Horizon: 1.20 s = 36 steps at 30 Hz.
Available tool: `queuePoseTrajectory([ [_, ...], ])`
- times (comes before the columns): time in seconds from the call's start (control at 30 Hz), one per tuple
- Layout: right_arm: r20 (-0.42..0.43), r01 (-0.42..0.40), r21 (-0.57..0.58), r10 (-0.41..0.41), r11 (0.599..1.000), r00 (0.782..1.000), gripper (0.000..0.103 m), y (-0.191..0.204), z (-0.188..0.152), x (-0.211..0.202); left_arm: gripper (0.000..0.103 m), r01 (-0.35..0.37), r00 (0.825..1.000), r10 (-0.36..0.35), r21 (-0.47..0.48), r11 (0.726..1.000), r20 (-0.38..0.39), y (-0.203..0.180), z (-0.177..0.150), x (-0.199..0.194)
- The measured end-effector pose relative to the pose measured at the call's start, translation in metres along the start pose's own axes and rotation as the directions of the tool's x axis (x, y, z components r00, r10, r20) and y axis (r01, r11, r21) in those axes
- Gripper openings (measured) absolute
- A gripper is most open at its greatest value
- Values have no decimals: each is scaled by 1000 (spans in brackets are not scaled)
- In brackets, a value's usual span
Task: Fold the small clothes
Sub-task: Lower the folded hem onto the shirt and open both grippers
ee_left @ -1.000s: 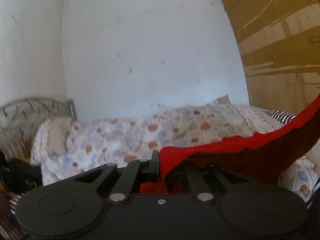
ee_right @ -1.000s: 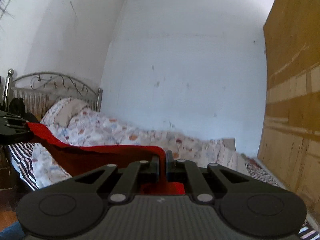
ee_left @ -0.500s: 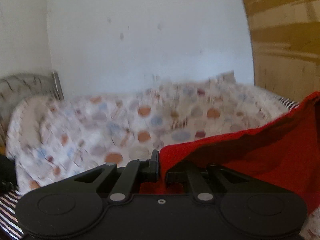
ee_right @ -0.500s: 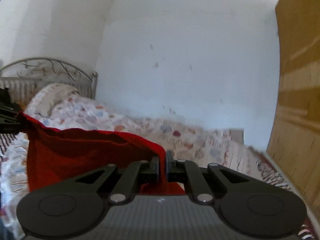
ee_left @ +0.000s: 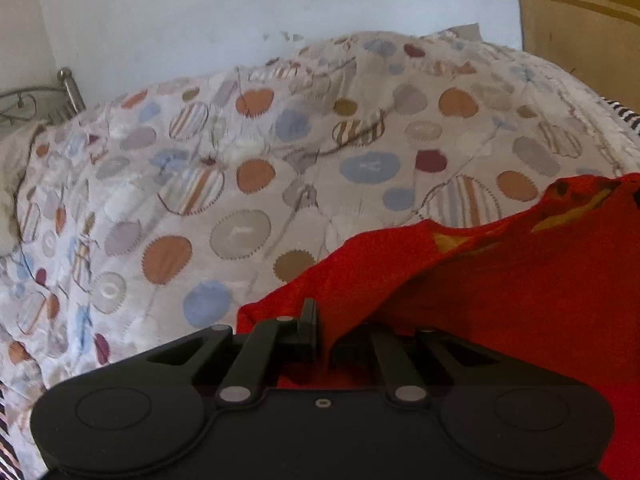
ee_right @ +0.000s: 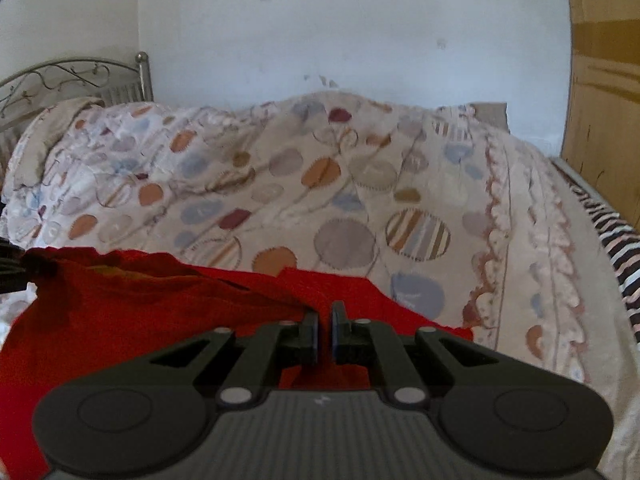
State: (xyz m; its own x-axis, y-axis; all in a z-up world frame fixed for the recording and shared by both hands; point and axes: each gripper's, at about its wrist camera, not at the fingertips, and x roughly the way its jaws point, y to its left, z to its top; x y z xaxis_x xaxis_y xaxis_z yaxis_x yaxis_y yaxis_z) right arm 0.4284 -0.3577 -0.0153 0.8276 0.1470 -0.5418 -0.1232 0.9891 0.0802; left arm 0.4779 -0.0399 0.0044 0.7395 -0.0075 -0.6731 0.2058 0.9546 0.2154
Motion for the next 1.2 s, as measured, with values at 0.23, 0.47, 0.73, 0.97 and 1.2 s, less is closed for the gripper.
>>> queuePoseTrajectory([
  [0.23, -29, 1, 6, -1, 1000, 1000, 9, -7, -7, 20, 12, -13, 999, 12, -11, 1000, -35, -5, -4, 27],
  [0.47, -18, 19, 2, -19, 1000, 1000, 62, -13, -8, 16, 96, -40, 999, 40, -24, 999, -8, 7, 0, 13],
  [0.73, 11, 42, 13, -42, 999, 999, 99, -23, -2, -14, 102, -23, 999, 29, -214, 976, 27, 52, 10, -12],
  [0.97, 26, 10, -136, -7, 991, 1000, 103, 12, -33, -43, 102, -17, 996, 31, -171, 985, 84, 24, -30, -27],
  [1.2, 138, 224, -233, -196, 946, 971, 103, 25, -51, -15, 103, -157, 984, 174, -333, 930, 22, 22, -68, 5],
])
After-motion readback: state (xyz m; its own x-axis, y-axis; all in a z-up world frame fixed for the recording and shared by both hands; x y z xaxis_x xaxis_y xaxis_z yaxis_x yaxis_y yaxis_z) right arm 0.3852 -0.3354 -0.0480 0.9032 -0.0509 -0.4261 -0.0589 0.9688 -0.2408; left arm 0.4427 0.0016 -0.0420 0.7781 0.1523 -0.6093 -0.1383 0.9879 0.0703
